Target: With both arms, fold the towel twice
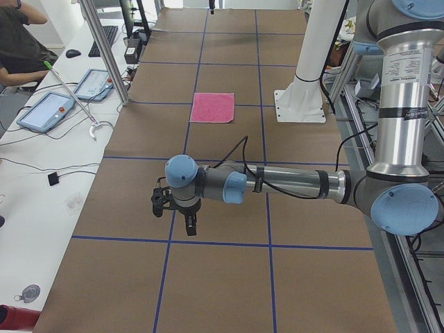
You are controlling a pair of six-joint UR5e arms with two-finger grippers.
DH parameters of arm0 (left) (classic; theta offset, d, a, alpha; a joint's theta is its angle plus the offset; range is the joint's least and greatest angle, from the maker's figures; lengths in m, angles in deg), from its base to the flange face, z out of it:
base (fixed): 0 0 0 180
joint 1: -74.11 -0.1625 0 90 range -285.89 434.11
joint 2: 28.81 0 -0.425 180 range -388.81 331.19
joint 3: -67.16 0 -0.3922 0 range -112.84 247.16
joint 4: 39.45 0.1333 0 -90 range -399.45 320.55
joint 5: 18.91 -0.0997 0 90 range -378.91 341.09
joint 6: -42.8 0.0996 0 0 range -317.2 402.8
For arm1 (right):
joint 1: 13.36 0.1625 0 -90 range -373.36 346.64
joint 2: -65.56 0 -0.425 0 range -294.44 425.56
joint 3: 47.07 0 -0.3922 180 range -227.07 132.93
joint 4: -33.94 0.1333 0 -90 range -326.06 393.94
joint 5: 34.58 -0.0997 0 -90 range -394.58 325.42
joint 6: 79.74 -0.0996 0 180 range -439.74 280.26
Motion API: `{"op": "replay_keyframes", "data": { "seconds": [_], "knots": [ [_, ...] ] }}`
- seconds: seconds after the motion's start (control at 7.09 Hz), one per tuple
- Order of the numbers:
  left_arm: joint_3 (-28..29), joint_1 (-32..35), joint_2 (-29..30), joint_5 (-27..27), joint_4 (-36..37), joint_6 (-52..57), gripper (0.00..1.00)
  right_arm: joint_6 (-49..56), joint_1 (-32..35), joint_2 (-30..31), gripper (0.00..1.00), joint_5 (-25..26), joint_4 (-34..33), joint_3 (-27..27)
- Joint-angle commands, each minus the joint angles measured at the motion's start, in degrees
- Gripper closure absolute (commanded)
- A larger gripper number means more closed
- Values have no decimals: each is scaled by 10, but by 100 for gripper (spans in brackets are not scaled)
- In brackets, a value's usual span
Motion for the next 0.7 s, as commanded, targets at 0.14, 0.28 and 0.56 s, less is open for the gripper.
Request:
{"op": "replay_keyframes", "data": {
  "seconds": [0.14,0.28,0.56],
  "knots": [
    [-7,1,0,-1,-2,2,0,0,0,-1,0,0,0,-1],
    [-7,0,-2,-1,-2,0,0,0,0,-1,0,0,1,-2],
    [-7,0,-1,0,-2,-1,0,-1,0,0,0,-1,2,-8]
  ]
}}
